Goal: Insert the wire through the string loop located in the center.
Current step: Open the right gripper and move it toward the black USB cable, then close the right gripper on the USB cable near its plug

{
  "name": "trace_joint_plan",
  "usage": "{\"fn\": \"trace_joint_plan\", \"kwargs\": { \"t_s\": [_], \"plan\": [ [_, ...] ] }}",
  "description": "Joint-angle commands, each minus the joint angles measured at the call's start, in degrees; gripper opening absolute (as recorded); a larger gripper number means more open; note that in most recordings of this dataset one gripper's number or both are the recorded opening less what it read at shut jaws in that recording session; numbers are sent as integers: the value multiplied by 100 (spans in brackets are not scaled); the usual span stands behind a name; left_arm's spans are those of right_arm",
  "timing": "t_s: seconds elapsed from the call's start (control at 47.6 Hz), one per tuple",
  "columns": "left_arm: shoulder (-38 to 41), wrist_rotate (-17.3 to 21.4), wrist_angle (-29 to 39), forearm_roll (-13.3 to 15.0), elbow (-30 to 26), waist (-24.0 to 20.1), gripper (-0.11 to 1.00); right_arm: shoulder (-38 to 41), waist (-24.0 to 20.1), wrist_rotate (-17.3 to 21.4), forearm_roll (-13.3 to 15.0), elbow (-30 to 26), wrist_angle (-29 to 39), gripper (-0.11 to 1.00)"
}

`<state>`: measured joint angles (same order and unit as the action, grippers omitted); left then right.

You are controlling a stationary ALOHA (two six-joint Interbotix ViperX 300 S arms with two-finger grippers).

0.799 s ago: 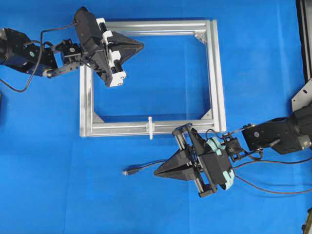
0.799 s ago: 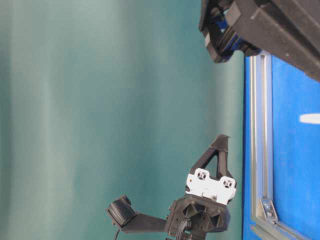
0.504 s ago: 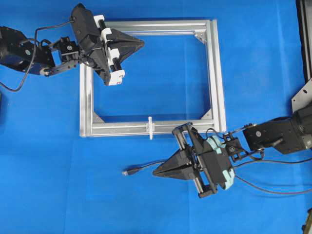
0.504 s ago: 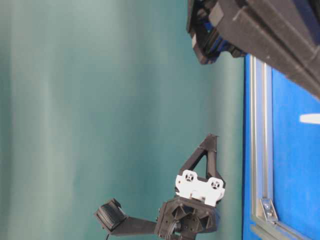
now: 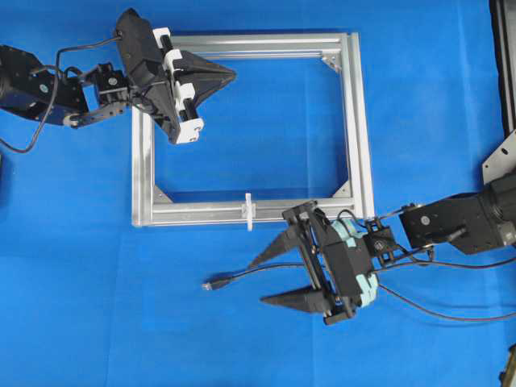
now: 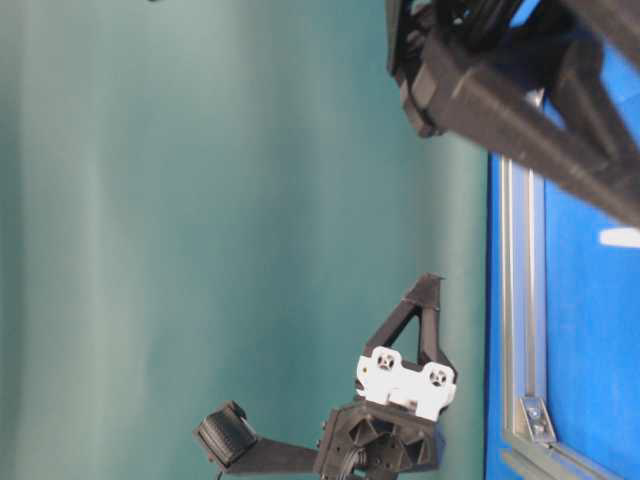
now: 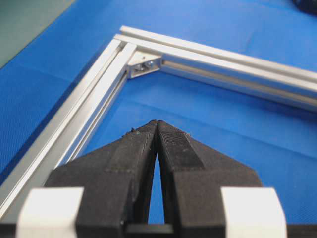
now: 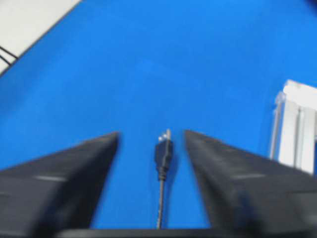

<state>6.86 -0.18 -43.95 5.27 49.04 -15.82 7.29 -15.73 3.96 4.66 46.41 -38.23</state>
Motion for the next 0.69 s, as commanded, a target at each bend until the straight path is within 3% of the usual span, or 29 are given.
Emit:
{"fn": "trace_joint_plan", "kwargs": {
  "t_s": [0.0, 0.105, 0.21, 0.673],
  "plan": [
    [-185, -9, -35, -18, -26, 9, 0, -141, 9, 0, -26, -97, 53, 70],
    [-193, -9, -35, -18, 0, 9, 0, -132, 9, 0, -62, -114, 97, 91],
    [-193, -9, -35, -18, 0, 9, 0, -105, 9, 0, -70, -149, 167, 85],
    [-193, -9, -9, -18, -9, 0, 0, 861, 9, 0, -606, -545, 457, 86]
  ]
}}
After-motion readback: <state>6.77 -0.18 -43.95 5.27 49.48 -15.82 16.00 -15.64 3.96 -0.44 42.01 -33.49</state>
